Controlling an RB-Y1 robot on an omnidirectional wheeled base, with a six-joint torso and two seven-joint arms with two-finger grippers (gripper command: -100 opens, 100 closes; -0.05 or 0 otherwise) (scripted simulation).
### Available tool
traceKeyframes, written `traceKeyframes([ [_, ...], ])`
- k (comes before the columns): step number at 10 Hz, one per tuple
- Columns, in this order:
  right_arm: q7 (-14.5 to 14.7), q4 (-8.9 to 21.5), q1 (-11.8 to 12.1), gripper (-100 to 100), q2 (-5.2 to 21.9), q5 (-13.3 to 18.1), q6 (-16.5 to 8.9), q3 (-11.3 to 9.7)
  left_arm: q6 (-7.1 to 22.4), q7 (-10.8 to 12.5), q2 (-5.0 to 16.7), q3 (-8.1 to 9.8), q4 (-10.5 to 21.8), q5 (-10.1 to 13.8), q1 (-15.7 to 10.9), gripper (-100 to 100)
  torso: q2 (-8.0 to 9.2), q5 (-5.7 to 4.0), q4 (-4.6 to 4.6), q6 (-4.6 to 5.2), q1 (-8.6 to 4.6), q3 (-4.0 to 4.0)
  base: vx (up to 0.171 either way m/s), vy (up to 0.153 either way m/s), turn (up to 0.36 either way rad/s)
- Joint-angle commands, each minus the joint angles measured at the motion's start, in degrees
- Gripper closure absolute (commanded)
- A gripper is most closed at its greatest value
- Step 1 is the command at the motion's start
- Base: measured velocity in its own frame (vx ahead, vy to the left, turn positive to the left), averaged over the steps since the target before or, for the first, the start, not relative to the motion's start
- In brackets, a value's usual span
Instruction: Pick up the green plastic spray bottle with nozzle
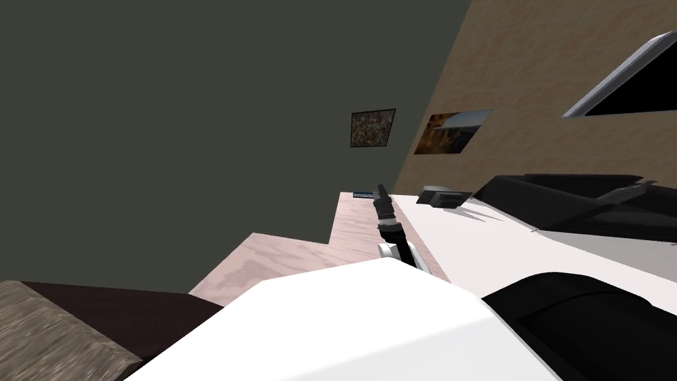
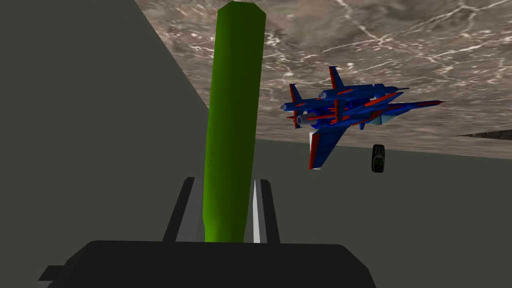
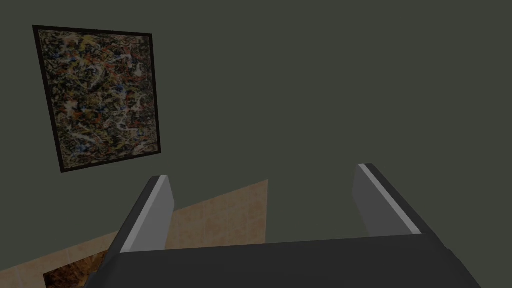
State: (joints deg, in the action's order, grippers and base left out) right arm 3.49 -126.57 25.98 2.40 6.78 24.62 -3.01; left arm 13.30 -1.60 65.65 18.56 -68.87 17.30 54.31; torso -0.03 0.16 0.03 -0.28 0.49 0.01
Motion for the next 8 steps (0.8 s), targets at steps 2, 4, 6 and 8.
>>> traceKeyframes([
  [2,0.00,0.00,-0.01,0,0.00,0.00,0.00,0.00,0.91,-0.13,-1.61,1.33,-3.50,-2.43,2.61,100,-0.06,0.04,-0.01,0.16,0.14,-0.04,0.102,0.090,0.274],
  [4,0.00,0.00,-0.01,0,0.00,0.00,0.00,-0.01,0.91,-0.13,-1.61,1.33,-6.18,-2.43,2.61,100,-0.25,0.23,-0.04,0.30,0.22,-0.15,0.086,0.047,0.092],
  [6,0.00,0.00,0.00,0,0.00,0.00,0.00,0.00,1.37,-0.29,-2.94,2.36,-10.42,-4.38,4.35,100,-0.28,0.29,-0.05,0.23,0.32,-0.16,0.092,0.060,0.229],
  [8,0.00,0.00,0.00,0,0.00,0.00,0.00,0.00,1.82,-0.45,-4.26,3.39,-14.53,-6.33,6.09,100,-0.32,0.31,-0.07,0.21,0.40,-0.20,0.114,0.061,0.231],
])
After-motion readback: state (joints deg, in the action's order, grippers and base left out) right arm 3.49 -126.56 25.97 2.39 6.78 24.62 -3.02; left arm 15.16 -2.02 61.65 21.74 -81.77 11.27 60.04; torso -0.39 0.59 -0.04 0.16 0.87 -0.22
